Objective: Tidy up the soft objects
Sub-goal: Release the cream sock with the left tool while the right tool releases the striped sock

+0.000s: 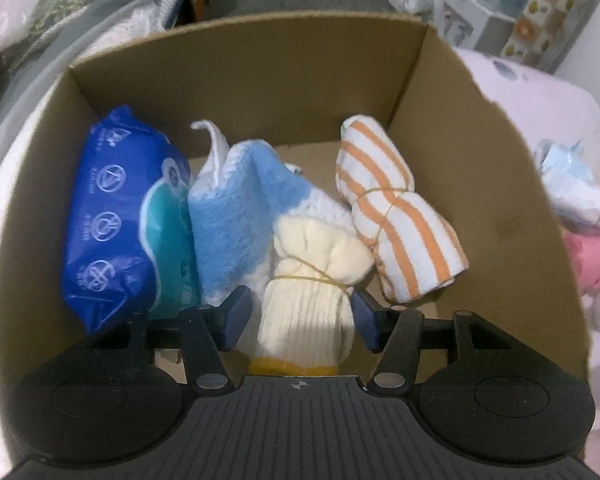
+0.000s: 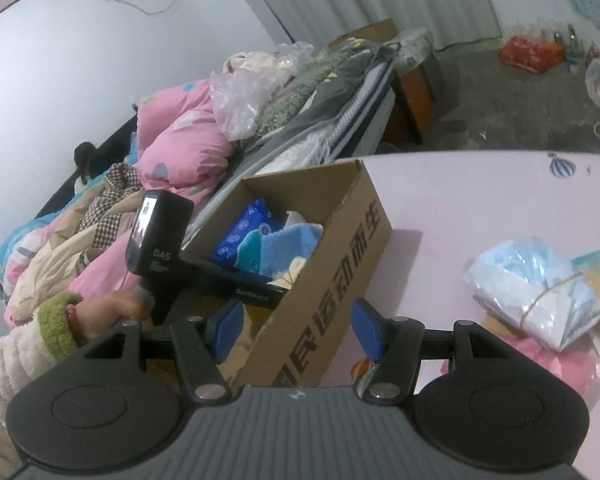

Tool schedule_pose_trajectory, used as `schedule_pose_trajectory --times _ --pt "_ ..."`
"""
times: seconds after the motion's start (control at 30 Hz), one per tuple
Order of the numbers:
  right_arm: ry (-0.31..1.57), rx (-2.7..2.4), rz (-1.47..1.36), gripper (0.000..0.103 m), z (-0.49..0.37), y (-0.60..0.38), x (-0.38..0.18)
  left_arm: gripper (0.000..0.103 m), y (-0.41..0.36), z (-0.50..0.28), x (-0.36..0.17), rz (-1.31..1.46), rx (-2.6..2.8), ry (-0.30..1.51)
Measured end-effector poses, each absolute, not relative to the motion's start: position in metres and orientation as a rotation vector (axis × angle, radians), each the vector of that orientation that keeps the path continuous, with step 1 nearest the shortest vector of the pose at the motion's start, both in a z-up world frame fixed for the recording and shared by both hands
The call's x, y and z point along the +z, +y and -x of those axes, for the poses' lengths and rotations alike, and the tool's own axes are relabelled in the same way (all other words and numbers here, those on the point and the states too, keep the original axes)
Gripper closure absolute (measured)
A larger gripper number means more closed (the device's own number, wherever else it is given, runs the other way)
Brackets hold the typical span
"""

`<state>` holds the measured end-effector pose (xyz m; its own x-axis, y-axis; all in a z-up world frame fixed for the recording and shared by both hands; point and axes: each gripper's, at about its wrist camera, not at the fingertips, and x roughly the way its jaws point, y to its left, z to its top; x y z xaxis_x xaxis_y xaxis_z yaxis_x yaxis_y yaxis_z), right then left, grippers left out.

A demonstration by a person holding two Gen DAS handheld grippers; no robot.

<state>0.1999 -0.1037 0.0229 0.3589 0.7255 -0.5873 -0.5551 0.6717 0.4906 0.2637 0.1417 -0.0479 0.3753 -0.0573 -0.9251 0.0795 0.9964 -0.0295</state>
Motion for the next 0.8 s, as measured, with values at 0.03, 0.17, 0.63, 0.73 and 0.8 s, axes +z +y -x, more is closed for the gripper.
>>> schedule_pose_trajectory --times 0.03,0.17,0.63,0.73,0.8 --pt "0.877 0.835 -0.228 0.03 -0.2 -0.106 0.021 0.05 0.14 -0.265 -0.05 -0.031 -0.086 1.188" --pt "0.889 0.831 -0.25 0.03 -0.2 -0.112 0.015 0.058 0.129 -0.263 -0.051 -0.088 -0.054 1.166" --pt "0.902 0.829 -0.278 0.03 -0.202 -0.117 0.009 0.061 0.153 -0.26 -0.033 0.12 0.088 1.014" --pt "0.908 0.832 -0.281 0.03 -0.202 -0.115 0.008 0.061 0.163 -0.267 -0.029 0.227 0.103 0.977" --pt "0.91 0.835 -0.282 0.03 -0.202 -0.115 0.007 0.061 0.166 -0.269 -0.027 0.292 0.113 0.957"
